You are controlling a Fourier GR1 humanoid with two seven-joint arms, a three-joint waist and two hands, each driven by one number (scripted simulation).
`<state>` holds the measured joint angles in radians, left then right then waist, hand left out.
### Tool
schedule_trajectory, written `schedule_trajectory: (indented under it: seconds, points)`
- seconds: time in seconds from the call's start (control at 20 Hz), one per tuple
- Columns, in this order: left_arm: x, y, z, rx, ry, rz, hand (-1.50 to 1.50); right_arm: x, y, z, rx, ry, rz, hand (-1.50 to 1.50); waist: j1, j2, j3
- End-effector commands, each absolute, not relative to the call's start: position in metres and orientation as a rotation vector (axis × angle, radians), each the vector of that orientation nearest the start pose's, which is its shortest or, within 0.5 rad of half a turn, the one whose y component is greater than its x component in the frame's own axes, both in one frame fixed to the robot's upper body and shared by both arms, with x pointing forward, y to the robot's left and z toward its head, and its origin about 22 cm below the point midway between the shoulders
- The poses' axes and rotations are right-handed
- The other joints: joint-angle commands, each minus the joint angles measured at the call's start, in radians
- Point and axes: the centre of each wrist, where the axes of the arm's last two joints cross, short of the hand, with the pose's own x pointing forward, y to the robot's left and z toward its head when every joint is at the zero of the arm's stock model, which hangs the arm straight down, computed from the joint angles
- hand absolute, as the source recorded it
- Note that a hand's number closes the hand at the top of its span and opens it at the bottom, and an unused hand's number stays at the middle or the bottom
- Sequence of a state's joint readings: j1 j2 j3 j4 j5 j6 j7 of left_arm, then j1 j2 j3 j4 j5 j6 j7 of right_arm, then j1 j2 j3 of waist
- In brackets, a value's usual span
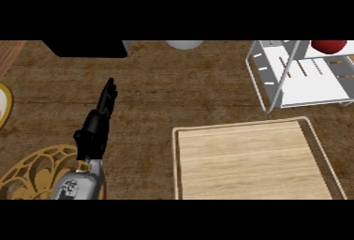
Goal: Pick the tomato from the tray and place it in the tiered basket
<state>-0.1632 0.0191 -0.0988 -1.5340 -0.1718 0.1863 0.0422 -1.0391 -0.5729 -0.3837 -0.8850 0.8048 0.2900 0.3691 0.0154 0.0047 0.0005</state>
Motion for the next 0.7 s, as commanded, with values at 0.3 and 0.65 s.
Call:
schedule_trajectory:
  seconds: [0.3, 0.65]
  points:
    - [0.267, 0.194, 0.024, 0.172, -1.671, -0.109, 0.0, 0.37, -0.444, 0.295, -1.018, -1.321, 0.026, -1.5, -0.017, -0.005, 0.0]
    - [0.275, 0.209, 0.035, 0.21, -1.667, -0.1, 0.0, 0.301, -0.526, 0.286, -0.918, -1.341, -0.215, -1.5, -0.042, -0.01, 0.001]
